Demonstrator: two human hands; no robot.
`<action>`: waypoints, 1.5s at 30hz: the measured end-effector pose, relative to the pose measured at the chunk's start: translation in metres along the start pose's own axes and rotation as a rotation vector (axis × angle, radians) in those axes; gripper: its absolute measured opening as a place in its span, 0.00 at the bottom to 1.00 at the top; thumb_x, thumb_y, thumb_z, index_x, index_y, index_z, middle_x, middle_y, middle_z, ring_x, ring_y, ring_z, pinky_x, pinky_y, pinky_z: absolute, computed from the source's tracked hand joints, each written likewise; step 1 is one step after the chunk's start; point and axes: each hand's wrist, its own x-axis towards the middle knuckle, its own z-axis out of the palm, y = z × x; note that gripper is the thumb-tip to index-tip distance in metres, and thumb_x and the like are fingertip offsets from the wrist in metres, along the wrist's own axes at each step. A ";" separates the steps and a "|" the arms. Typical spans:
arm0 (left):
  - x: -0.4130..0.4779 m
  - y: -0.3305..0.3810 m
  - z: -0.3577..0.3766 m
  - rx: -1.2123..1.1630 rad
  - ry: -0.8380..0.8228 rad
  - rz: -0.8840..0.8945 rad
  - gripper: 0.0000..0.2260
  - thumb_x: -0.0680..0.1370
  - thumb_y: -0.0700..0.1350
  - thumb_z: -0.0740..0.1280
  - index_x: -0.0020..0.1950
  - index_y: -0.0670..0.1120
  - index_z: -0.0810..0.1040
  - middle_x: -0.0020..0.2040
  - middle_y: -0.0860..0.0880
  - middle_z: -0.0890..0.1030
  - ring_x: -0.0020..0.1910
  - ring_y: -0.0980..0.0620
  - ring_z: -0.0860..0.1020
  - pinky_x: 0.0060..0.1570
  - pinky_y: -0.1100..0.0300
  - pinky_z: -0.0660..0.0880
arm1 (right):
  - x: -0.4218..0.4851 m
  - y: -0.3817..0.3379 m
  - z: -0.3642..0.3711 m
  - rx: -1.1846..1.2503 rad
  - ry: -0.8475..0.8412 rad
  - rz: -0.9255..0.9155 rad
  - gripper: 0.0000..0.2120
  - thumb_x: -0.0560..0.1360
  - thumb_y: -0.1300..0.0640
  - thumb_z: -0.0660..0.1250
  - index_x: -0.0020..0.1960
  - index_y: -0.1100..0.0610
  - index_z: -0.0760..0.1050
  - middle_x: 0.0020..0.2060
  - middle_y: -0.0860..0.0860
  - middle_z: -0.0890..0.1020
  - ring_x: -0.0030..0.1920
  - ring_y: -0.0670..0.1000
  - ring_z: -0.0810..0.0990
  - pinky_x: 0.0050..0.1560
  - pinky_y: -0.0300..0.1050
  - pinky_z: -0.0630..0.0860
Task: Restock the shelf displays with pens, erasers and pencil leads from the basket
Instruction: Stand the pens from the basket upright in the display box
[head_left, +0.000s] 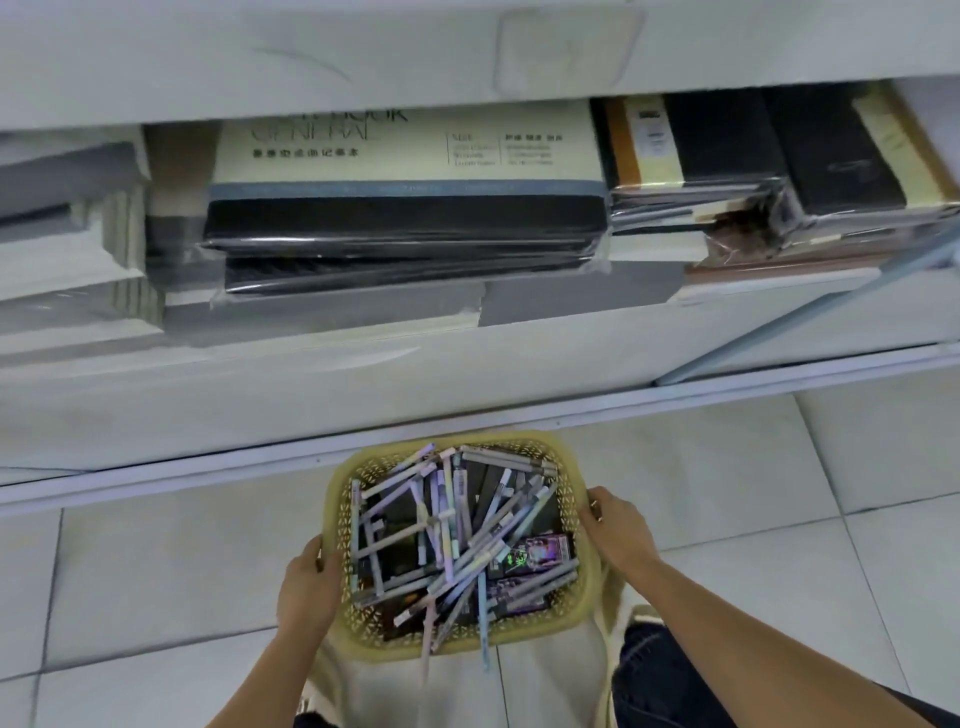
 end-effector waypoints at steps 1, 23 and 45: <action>0.003 -0.002 0.004 -0.015 0.000 0.010 0.17 0.82 0.45 0.58 0.70 0.43 0.71 0.58 0.41 0.79 0.51 0.42 0.76 0.49 0.52 0.72 | 0.003 0.002 0.003 0.004 0.002 -0.002 0.14 0.82 0.50 0.57 0.61 0.56 0.73 0.51 0.55 0.82 0.49 0.55 0.80 0.46 0.44 0.75; 0.009 0.026 0.070 0.428 0.031 0.546 0.09 0.76 0.39 0.69 0.56 0.45 0.79 0.56 0.46 0.77 0.60 0.44 0.71 0.60 0.53 0.69 | 0.050 -0.062 0.060 -0.244 0.171 -0.347 0.22 0.80 0.58 0.61 0.72 0.56 0.62 0.68 0.54 0.67 0.68 0.54 0.66 0.67 0.47 0.67; -0.061 0.061 0.082 -0.651 -0.356 0.055 0.16 0.80 0.48 0.65 0.53 0.34 0.73 0.44 0.35 0.78 0.39 0.45 0.81 0.40 0.52 0.81 | -0.049 -0.073 0.061 0.269 -0.377 -0.565 0.08 0.80 0.56 0.63 0.44 0.57 0.75 0.36 0.55 0.83 0.35 0.53 0.83 0.41 0.48 0.81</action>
